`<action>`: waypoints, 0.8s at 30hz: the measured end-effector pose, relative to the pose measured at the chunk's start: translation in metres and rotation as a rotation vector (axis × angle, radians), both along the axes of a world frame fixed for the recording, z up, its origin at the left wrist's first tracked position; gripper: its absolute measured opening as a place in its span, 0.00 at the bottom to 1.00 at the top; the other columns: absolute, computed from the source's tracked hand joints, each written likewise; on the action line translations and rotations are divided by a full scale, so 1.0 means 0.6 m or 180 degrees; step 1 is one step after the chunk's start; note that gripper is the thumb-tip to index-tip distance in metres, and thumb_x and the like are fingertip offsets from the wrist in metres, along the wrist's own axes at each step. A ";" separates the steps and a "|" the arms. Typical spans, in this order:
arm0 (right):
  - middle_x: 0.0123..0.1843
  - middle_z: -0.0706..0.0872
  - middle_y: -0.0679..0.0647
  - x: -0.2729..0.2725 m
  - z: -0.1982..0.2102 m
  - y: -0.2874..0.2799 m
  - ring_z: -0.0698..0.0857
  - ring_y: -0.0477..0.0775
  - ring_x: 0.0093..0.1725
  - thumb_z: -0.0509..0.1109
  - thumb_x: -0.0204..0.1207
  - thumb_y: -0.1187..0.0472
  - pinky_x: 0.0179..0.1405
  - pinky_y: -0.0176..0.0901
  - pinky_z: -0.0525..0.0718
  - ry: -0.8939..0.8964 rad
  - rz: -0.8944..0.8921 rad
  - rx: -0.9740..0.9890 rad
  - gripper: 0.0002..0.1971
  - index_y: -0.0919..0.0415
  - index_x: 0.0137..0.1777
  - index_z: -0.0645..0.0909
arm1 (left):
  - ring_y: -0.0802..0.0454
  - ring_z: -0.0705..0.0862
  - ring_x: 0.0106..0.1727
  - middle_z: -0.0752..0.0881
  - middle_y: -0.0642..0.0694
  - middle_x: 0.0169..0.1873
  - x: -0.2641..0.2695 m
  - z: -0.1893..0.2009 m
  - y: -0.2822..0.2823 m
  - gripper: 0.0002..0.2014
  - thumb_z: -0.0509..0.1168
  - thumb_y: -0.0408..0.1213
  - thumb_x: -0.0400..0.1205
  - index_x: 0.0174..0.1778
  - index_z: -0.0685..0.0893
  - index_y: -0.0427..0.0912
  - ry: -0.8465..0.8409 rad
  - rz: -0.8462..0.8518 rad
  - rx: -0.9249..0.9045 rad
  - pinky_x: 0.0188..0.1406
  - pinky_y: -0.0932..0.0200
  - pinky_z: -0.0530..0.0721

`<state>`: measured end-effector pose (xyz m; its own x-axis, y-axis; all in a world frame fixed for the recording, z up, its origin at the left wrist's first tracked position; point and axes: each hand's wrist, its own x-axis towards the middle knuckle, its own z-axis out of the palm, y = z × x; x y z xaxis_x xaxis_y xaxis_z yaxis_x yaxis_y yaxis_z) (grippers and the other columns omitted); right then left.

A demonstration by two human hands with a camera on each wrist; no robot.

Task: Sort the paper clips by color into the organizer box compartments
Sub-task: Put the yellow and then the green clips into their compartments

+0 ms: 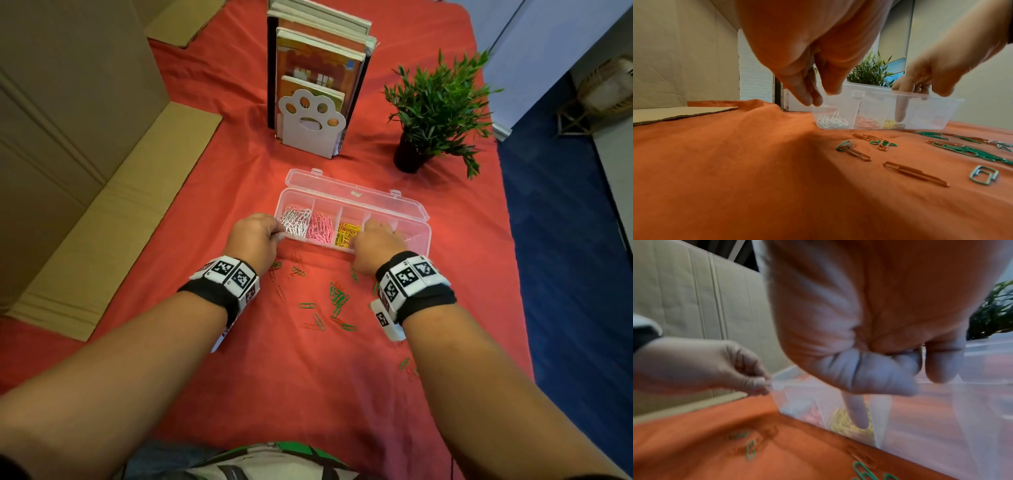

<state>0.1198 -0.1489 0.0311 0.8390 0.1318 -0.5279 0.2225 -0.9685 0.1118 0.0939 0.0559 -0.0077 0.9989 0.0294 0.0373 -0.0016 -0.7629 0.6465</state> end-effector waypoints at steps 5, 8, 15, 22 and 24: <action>0.70 0.70 0.60 0.012 -0.009 0.003 0.69 0.65 0.71 0.65 0.73 0.59 0.73 0.63 0.64 0.0048 0.0060 -0.0201 0.19 0.52 0.64 0.80 | 0.42 0.84 0.52 0.87 0.38 0.48 -0.001 0.008 -0.004 0.07 0.68 0.32 0.76 0.47 0.89 0.37 0.0113 0.0081 -0.0013 0.56 0.58 0.77; 0.67 0.74 0.59 0.023 0.001 -0.003 0.72 0.63 0.69 0.64 0.75 0.59 0.70 0.60 0.70 0.0306 -0.0160 0.0076 0.17 0.52 0.64 0.80 | 0.42 0.84 0.53 0.87 0.38 0.49 0.000 0.010 -0.006 0.07 0.67 0.34 0.77 0.48 0.89 0.39 0.0191 0.0156 0.0019 0.56 0.57 0.77; 0.45 0.81 0.57 0.030 0.011 -0.018 0.80 0.57 0.46 0.68 0.71 0.62 0.43 0.42 0.79 0.0184 -0.0310 0.1111 0.12 0.62 0.54 0.82 | 0.42 0.84 0.52 0.87 0.38 0.49 0.003 0.017 -0.007 0.08 0.67 0.35 0.77 0.49 0.89 0.40 0.0273 0.0171 0.0050 0.55 0.58 0.78; 0.27 0.75 0.44 0.027 0.002 -0.036 0.76 0.50 0.35 0.71 0.71 0.65 0.35 0.37 0.73 -0.0056 -0.0527 0.1736 0.05 0.57 0.36 0.79 | 0.42 0.84 0.51 0.87 0.39 0.49 0.003 0.017 -0.008 0.08 0.67 0.35 0.77 0.49 0.89 0.40 0.0264 0.0175 0.0046 0.54 0.59 0.77; 0.26 0.74 0.45 0.028 0.005 -0.035 0.76 0.51 0.36 0.71 0.73 0.64 0.36 0.38 0.73 -0.0245 -0.0768 0.2014 0.02 0.61 0.39 0.83 | 0.42 0.85 0.51 0.87 0.38 0.48 0.001 0.014 -0.007 0.07 0.68 0.34 0.77 0.48 0.89 0.39 0.0205 0.0148 0.0023 0.54 0.58 0.79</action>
